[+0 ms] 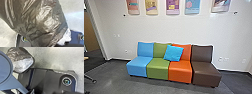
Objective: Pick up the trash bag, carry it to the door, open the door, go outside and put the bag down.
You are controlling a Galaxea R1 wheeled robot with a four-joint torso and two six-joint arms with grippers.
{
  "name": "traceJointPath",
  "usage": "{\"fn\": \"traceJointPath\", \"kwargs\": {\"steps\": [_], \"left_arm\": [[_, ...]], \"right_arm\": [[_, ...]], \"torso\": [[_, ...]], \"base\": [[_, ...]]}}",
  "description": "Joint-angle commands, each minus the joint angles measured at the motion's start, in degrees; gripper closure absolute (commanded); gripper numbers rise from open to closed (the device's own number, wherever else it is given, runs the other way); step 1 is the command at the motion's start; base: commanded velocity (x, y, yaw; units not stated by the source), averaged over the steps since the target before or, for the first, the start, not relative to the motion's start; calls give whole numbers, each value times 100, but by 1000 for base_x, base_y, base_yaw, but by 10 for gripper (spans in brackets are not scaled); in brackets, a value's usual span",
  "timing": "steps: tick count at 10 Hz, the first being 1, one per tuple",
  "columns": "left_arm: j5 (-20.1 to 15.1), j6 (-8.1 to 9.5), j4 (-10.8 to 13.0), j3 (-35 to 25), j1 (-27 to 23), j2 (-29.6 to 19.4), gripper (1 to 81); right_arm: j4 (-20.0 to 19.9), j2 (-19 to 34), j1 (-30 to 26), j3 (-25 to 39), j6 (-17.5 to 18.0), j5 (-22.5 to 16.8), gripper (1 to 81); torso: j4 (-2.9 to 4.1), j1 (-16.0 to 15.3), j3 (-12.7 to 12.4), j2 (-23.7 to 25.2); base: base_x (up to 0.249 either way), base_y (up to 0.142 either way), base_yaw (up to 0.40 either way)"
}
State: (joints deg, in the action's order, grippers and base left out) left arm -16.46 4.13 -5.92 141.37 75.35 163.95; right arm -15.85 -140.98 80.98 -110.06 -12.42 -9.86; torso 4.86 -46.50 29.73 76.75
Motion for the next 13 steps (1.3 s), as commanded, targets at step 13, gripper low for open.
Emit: {"fn": "traceJointPath", "kwargs": {"steps": [13], "left_arm": [[-341,-35,636,48,283,411,811]], "right_arm": [[205,-925,107,-1297,-103,-332,10]], "torso": [[0,1751,-1141,-2671]], "base": [[0,0,0]]}}
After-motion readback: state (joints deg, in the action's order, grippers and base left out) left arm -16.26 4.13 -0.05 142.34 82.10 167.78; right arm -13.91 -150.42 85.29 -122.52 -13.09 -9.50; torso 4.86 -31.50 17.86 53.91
